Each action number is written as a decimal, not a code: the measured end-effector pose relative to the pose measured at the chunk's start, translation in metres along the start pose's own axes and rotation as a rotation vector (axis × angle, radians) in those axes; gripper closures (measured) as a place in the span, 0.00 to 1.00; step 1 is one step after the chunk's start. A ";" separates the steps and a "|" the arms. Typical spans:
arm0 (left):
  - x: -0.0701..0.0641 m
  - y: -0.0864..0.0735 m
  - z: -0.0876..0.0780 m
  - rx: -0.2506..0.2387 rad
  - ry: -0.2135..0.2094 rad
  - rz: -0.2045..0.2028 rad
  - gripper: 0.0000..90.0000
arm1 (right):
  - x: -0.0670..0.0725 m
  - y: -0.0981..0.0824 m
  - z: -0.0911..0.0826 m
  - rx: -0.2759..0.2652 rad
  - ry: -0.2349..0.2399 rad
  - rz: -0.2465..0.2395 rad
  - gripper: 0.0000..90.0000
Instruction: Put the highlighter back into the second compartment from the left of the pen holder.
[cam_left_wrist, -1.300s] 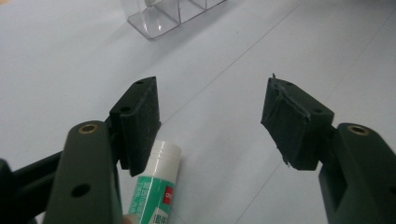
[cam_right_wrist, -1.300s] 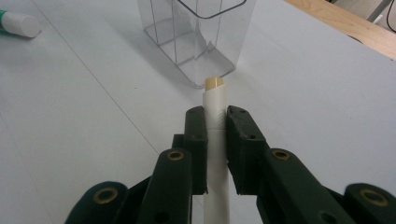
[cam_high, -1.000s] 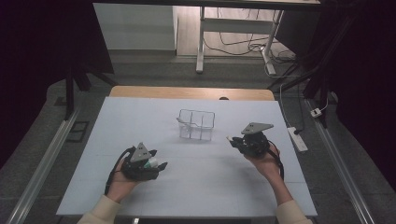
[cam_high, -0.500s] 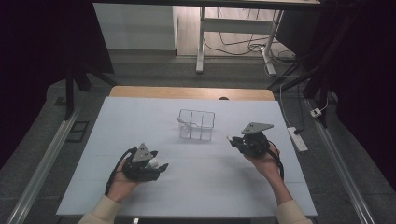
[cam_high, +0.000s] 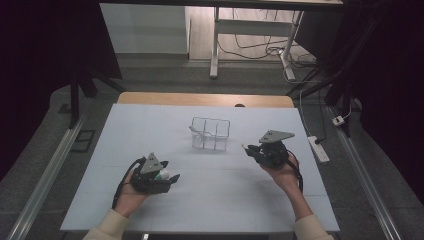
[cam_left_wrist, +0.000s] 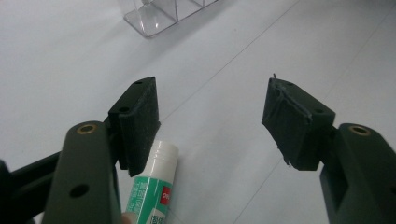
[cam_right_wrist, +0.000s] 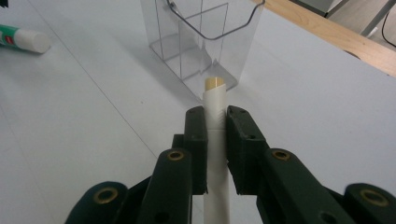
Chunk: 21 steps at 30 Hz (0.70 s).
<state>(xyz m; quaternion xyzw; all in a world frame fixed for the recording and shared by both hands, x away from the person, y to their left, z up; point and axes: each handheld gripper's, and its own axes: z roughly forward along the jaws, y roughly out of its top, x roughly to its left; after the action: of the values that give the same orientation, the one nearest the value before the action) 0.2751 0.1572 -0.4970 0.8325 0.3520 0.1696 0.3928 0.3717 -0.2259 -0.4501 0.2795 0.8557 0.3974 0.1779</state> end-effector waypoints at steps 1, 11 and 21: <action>0.000 0.000 0.000 -0.001 0.001 0.000 0.40 | 0.001 0.001 0.000 -0.006 -0.001 0.002 0.86; 0.001 0.001 -0.001 -0.007 0.003 -0.002 0.40 | 0.012 0.013 -0.003 -0.049 0.010 -0.013 0.86; 0.001 0.003 -0.003 -0.018 0.004 -0.006 0.40 | 0.025 0.027 0.005 -0.073 0.043 -0.019 0.87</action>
<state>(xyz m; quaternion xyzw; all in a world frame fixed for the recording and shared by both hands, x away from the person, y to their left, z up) 0.2754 0.1587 -0.4925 0.8273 0.3539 0.1733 0.4003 0.3636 -0.1934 -0.4340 0.2561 0.8469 0.4326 0.1734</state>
